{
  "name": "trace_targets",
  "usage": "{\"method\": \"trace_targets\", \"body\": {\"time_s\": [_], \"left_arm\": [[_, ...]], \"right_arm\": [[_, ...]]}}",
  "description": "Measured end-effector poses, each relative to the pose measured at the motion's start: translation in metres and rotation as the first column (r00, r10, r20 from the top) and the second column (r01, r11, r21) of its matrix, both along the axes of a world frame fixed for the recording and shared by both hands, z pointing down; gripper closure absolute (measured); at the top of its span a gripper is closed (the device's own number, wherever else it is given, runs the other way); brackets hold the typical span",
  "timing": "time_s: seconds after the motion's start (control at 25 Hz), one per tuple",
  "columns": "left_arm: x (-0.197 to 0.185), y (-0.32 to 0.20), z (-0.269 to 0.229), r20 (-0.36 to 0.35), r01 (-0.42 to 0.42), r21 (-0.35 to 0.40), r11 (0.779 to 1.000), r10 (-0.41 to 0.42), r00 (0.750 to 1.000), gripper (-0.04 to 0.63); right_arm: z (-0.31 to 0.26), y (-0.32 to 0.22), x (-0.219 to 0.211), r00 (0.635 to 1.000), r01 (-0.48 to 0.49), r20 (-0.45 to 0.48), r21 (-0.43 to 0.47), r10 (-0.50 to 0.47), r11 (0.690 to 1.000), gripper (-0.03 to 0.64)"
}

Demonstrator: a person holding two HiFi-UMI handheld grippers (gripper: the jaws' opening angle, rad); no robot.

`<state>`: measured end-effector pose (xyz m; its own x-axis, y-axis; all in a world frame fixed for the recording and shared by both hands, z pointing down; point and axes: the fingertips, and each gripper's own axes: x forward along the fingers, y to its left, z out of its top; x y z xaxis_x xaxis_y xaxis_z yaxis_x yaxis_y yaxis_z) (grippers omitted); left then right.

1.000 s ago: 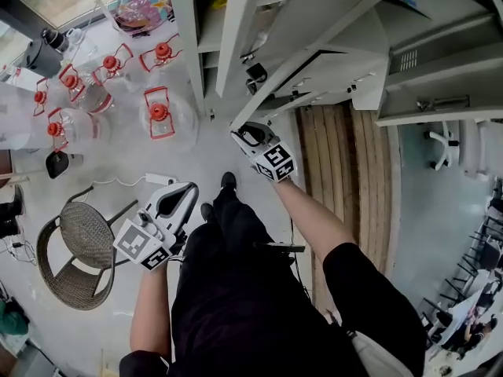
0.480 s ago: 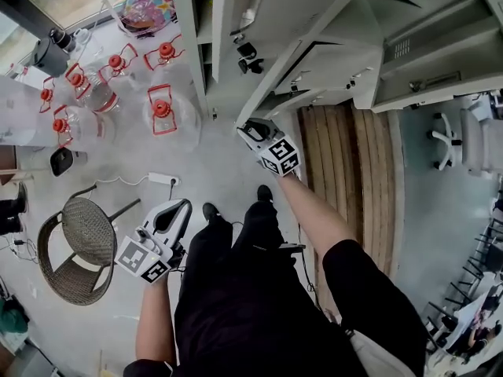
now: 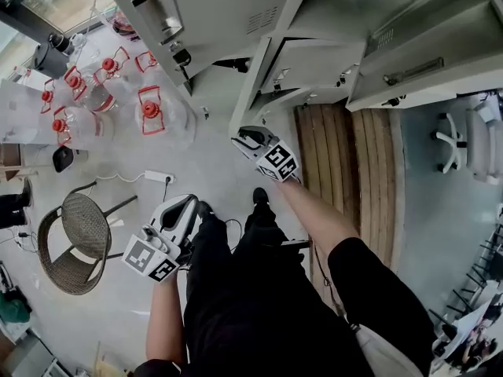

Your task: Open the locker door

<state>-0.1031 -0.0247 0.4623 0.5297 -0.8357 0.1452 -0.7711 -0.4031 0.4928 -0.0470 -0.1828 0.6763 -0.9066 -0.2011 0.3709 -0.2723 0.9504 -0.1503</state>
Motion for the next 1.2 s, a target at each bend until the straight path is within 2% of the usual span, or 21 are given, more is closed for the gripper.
{"method": "trace_targets", "body": {"time_s": [0.48, 0.96, 1.2], "left_arm": [[0.059, 0.008, -0.004, 0.025, 0.019, -0.020, 1.000, -0.019, 1.000, 0.578], [0.078, 0.015, -0.011, 0.050, 0.055, -0.020, 0.998, -0.054, 0.997, 0.578], [0.094, 0.006, -0.013, 0.050, 0.044, -0.012, 0.999, -0.043, 0.998, 0.578]], "right_arm": [[0.003, 0.001, 0.037, 0.998, 0.056, -0.008, -0.019, -0.056, 0.998, 0.491], [0.003, 0.001, 0.067, 0.999, 0.036, -0.007, -0.028, -0.036, 0.999, 0.495], [0.003, 0.000, 0.087, 0.999, 0.038, -0.010, -0.023, -0.039, 0.999, 0.515]]}}
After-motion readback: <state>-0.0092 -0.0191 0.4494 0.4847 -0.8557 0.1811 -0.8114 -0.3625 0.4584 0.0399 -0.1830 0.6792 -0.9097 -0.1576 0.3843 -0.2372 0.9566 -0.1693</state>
